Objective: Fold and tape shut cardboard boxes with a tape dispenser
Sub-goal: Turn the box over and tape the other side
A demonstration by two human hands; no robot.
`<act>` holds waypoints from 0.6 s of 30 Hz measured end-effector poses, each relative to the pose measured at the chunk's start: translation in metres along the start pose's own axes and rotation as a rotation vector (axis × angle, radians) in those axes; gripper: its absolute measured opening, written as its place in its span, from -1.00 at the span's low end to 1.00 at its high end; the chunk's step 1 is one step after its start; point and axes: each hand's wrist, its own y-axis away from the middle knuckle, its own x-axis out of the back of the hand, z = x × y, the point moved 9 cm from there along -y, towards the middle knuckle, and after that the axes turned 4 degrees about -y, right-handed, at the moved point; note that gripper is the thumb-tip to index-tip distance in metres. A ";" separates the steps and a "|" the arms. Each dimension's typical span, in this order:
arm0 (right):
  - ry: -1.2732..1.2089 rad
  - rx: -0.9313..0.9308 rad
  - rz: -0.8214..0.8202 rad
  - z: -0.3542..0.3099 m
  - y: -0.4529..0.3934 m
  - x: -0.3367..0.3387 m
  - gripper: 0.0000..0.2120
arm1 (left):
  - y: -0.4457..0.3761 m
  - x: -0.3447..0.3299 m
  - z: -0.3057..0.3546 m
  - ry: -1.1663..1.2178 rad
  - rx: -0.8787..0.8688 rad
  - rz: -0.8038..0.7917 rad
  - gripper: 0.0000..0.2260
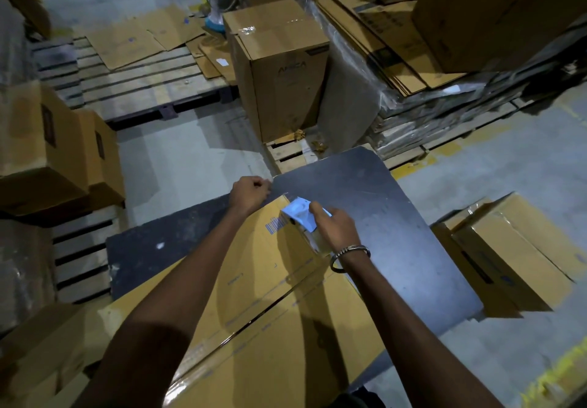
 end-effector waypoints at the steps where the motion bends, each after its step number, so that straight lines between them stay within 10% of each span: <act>1: 0.006 0.001 0.004 0.001 0.000 -0.001 -0.56 | 0.007 -0.001 0.007 0.057 -0.048 -0.041 -0.73; 18: 0.353 -0.044 -0.027 0.042 0.049 0.058 -0.43 | 0.033 -0.010 0.013 -0.155 -0.263 0.079 -0.66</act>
